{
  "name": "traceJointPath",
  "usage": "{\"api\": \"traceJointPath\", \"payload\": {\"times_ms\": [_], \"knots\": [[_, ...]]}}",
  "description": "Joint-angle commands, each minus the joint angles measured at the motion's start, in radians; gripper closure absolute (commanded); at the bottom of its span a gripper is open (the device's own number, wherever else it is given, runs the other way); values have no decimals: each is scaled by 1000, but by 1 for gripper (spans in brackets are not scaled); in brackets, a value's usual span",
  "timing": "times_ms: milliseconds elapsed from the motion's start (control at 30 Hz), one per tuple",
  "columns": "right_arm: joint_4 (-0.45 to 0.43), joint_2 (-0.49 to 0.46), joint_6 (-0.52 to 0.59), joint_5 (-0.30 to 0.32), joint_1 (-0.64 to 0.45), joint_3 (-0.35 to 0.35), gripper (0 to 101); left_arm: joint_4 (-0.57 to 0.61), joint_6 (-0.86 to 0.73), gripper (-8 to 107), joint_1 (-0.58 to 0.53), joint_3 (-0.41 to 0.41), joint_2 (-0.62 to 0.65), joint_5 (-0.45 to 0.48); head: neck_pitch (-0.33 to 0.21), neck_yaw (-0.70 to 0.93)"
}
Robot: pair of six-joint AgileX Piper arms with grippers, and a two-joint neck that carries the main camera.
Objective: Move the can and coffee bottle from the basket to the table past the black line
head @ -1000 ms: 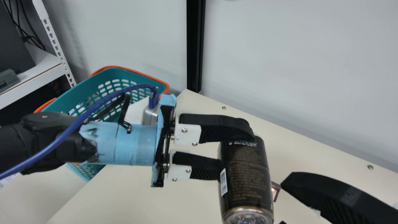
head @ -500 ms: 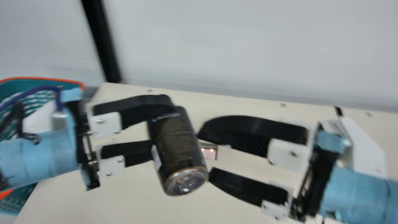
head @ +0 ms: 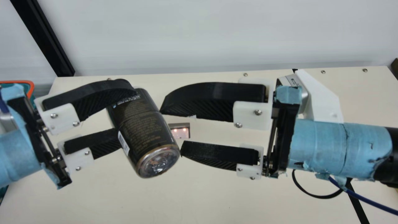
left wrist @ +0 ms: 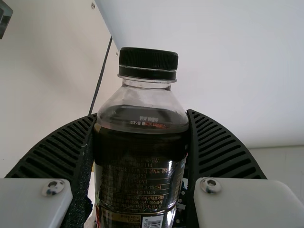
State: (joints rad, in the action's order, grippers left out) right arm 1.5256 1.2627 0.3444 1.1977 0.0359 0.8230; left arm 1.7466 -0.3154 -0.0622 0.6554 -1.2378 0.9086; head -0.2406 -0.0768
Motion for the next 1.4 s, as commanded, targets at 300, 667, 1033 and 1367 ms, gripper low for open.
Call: {"api": "traceJointPath", "payload": {"times_ms": [300,667,1033,1367], "knots": [[-9,-1,-6,0,-1,5,0,0,0,89,0,0,0,0,-2,-6],[-22,18,-15,1,32,12,0,0,0,89,0,0,0,0,-2,-6],[-11,57,-24,-34,115,26,0,0,0,89,0,0,0,0,-2,-6],[16,106,-33,-87,208,58,0,0,0,89,0,0,0,0,-2,-6]]}}
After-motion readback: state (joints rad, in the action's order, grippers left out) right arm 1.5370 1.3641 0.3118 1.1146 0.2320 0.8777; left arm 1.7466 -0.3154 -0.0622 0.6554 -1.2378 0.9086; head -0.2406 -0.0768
